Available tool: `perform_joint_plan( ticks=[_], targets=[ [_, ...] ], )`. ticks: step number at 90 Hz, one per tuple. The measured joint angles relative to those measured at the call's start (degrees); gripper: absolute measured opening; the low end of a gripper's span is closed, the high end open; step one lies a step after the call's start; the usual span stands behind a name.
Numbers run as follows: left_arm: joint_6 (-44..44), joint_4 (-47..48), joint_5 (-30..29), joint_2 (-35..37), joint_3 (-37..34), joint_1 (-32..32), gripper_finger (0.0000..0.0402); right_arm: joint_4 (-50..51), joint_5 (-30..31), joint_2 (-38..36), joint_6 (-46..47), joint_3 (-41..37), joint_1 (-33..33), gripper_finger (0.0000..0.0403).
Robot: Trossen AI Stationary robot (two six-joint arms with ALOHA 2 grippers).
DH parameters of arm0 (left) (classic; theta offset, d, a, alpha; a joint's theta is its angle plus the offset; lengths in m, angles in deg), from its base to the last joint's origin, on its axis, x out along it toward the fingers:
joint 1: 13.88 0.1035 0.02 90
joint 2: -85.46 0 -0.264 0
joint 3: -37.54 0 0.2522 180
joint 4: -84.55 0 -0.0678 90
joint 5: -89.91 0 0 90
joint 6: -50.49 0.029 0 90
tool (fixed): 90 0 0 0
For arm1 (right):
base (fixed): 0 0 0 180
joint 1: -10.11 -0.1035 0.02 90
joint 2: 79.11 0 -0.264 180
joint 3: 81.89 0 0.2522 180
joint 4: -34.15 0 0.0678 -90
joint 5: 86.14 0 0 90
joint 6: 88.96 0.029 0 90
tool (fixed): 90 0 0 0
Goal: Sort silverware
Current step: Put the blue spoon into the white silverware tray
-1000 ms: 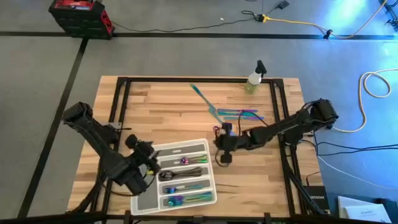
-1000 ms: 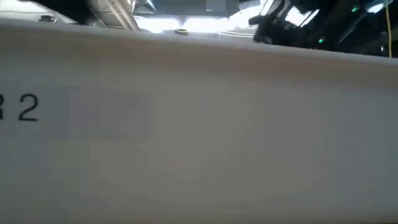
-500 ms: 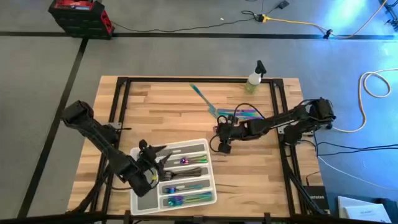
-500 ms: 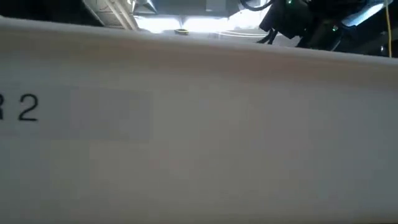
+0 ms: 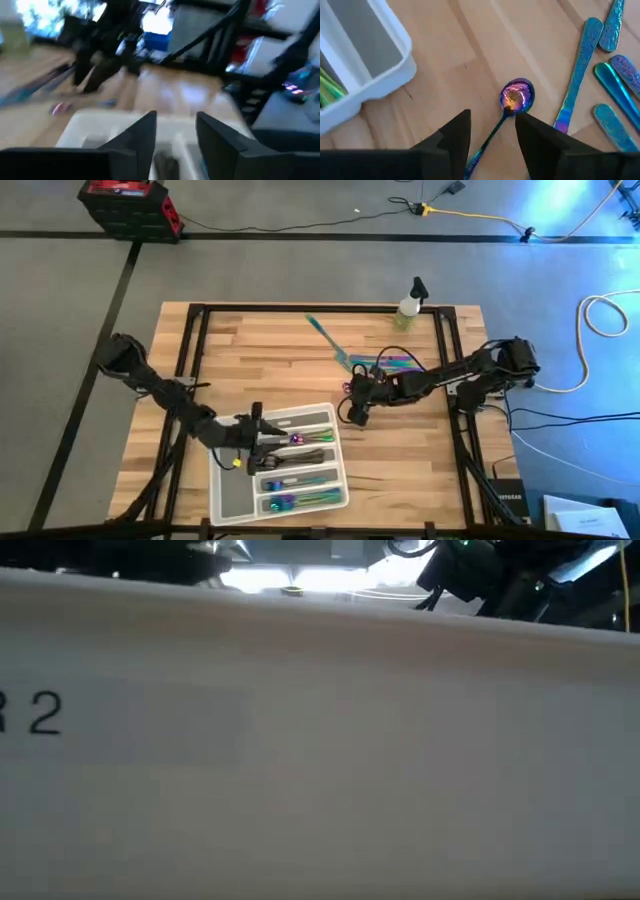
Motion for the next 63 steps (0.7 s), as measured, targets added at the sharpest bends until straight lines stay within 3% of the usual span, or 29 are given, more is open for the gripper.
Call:
perform_joint_plan(
  ticks=[20,41,63],
  targets=[
    [9.68,-4.18,5.29,0.00,-0.49,1.77,0.0123,0.05,-1.47,2.06,3.15,-0.03,-0.02,0.0140],
    [9.68,-2.47,7.52,0.00,-0.49,1.88,0.0123,0.02,1.85,3.40,3.68,-0.20,-0.02,0.0140],
    [7.25,0.67,10.48,0.00,-0.47,1.95,0.0123,-2.08,2.27,8.80,10.87,-0.17,0.85,0.0140]
  ],
)
